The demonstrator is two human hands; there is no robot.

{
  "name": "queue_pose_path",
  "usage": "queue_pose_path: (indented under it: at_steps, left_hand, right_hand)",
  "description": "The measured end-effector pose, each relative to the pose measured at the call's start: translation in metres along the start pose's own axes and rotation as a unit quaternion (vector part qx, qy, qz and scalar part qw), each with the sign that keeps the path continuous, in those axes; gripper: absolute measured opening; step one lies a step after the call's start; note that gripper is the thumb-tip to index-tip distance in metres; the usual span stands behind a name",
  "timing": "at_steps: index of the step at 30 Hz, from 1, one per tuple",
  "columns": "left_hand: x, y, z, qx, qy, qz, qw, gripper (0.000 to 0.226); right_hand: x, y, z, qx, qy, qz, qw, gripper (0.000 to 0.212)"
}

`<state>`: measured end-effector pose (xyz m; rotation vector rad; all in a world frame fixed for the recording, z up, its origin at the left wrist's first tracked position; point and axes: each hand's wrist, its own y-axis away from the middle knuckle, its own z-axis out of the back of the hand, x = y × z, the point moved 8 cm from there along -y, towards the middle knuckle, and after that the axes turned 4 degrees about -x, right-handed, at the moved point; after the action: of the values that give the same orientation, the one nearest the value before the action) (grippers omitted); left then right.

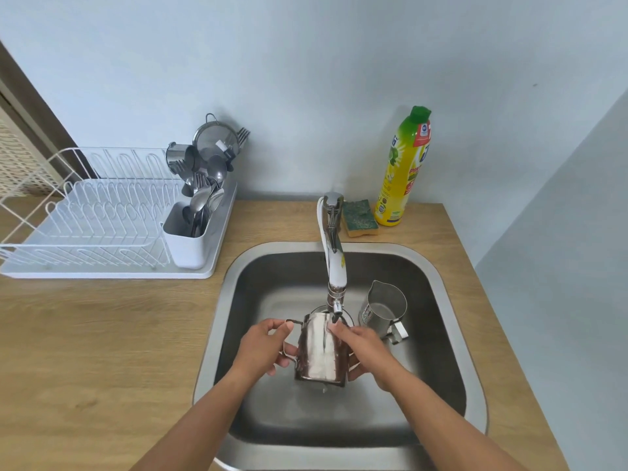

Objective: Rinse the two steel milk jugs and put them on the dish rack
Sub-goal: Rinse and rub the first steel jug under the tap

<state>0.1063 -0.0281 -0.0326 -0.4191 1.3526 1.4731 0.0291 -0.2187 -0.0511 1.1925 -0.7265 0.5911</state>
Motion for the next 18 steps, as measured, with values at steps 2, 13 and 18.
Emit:
queue_pose_path:
  at_steps: [2, 13, 18]
  left_hand:
    - [0.001, -0.004, -0.002, 0.006, 0.001, 0.009, 1.0, 0.022]
    - [-0.009, -0.018, -0.002, 0.005, -0.006, 0.036, 0.999, 0.044]
    - [-0.009, -0.017, -0.005, 0.016, -0.002, 0.035, 0.999, 0.036]
  right_hand:
    - [-0.003, 0.0, -0.001, -0.003, -0.009, -0.029, 1.0, 0.053]
    - [-0.009, -0.006, -0.004, 0.016, -0.028, -0.116, 0.993, 0.068]
    - [-0.007, -0.001, -0.001, 0.015, -0.034, -0.107, 0.994, 0.066]
